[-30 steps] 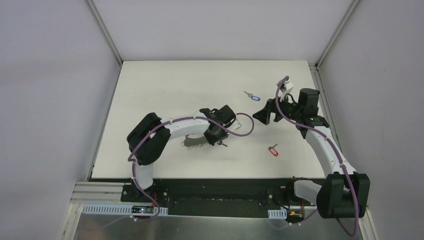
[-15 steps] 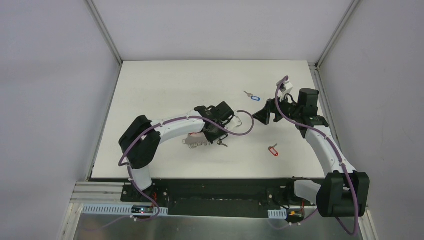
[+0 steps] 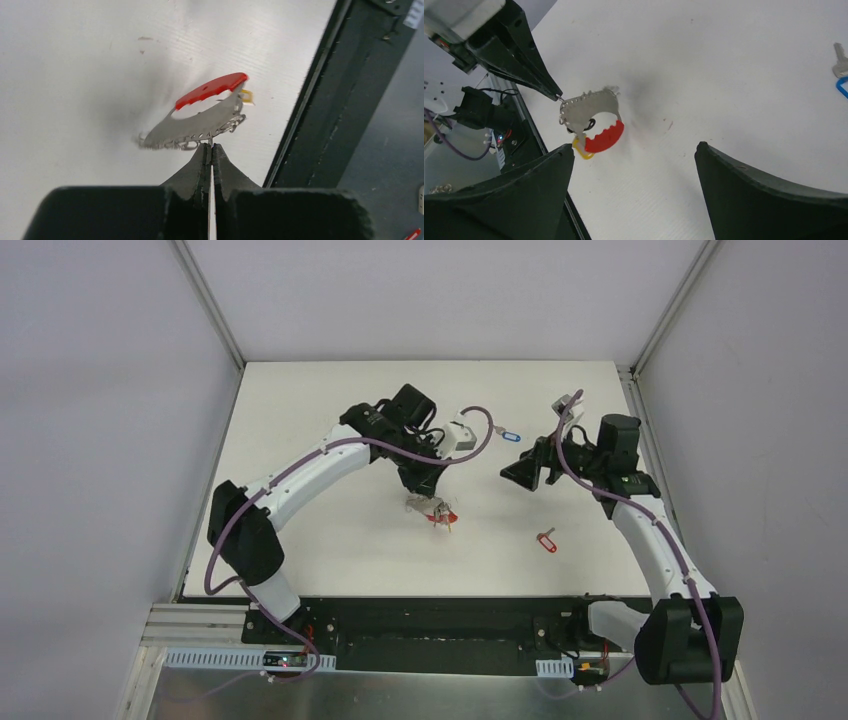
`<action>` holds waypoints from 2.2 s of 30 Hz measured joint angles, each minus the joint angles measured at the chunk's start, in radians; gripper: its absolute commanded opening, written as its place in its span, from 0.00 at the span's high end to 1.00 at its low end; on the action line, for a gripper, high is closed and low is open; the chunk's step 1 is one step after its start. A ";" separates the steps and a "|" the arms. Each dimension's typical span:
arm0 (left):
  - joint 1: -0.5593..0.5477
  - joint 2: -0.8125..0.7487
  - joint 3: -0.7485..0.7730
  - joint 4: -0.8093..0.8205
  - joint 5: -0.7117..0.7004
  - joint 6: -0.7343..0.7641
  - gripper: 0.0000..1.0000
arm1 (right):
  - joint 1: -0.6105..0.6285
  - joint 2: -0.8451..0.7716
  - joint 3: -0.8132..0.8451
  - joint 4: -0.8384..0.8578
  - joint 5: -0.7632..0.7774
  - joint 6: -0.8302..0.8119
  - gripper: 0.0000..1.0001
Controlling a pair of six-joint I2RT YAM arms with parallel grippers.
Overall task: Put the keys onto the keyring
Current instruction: Pick up the keyring from the center of the board, then adjust the keyring.
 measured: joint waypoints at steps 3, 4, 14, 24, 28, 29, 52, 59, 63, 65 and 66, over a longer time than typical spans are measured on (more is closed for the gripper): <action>0.003 -0.003 0.101 -0.081 0.088 0.028 1.00 | 0.050 0.000 0.031 -0.010 -0.028 0.006 0.18; 0.003 -0.006 0.120 -0.098 0.113 0.031 1.00 | 0.074 0.000 0.045 -0.015 -0.035 0.005 0.21; 0.003 -0.063 0.165 -0.162 0.298 0.048 1.00 | 0.232 0.100 0.301 -0.121 -0.151 -0.050 0.55; 0.003 -0.110 0.098 -0.087 0.388 0.057 1.00 | 0.310 0.146 0.315 -0.185 -0.240 -0.093 0.60; 0.004 -0.126 0.053 -0.032 0.407 0.058 1.00 | 0.320 0.134 0.280 -0.194 -0.252 -0.114 0.61; 0.004 -0.129 0.046 -0.020 0.410 0.058 1.00 | 0.324 0.128 0.268 -0.195 -0.254 -0.122 0.62; 0.004 -0.153 -0.061 0.216 0.414 -0.061 1.00 | 0.388 0.103 0.164 -0.141 -0.210 -0.163 0.77; 0.004 -0.153 -0.078 0.267 0.415 -0.112 1.00 | 0.392 0.099 0.146 -0.112 -0.201 -0.154 0.83; 0.008 -0.154 -0.100 0.295 0.416 -0.138 1.00 | 0.392 0.099 0.136 -0.106 -0.197 -0.150 0.92; 0.011 -0.156 -0.111 0.311 0.421 -0.152 1.00 | 0.393 0.099 0.136 -0.105 -0.193 -0.146 0.97; 0.016 -0.159 -0.119 0.320 0.423 -0.159 1.00 | 0.393 0.099 0.136 -0.103 -0.192 -0.147 1.00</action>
